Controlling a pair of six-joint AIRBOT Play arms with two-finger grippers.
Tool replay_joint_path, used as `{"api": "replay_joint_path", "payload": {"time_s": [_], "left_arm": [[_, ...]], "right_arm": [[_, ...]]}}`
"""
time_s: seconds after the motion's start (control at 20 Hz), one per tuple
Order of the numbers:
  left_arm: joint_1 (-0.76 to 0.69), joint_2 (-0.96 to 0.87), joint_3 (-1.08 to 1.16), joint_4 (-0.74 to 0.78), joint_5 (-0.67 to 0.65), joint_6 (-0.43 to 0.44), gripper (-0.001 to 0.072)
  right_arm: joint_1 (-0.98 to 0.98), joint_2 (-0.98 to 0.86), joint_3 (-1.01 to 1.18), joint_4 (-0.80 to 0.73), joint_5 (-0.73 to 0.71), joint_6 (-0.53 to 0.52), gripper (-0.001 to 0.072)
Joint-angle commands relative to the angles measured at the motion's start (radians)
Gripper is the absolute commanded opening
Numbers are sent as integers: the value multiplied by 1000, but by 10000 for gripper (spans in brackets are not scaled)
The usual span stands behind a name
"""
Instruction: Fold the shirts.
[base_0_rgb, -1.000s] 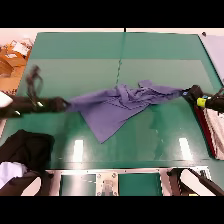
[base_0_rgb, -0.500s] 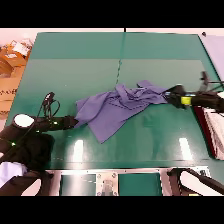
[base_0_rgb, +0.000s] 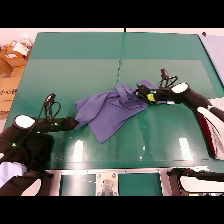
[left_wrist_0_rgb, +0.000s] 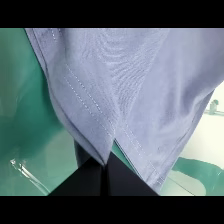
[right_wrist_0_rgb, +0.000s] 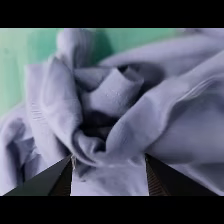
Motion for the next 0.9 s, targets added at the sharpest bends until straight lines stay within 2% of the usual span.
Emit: {"api": "replay_joint_path", "payload": {"time_s": [0.0,0.05,0.15,0.25,0.45,0.6,0.7,0.85], "left_arm": [[0,0,0,0,-7,3,20],[0,0,0,0,-6,4,20],[0,0,0,0,-6,3,20],[0,0,0,0,-16,3,20],[0,0,0,32,-19,3,20],[0,2,89,140,-34,-27,19],[0,2,250,241,-91,-80,19],[0,2,640,341,-231,-133,19]], "right_arm": [[37,-86,51,10,-11,122,506],[38,-104,66,24,-15,122,502],[38,-137,101,39,-14,121,250],[20,-143,129,34,-12,86,34],[-53,-112,173,-66,134,58,16],[-128,35,191,-190,286,58,16],[-199,193,239,-230,352,58,16],[-320,469,363,-233,358,58,16]]}}
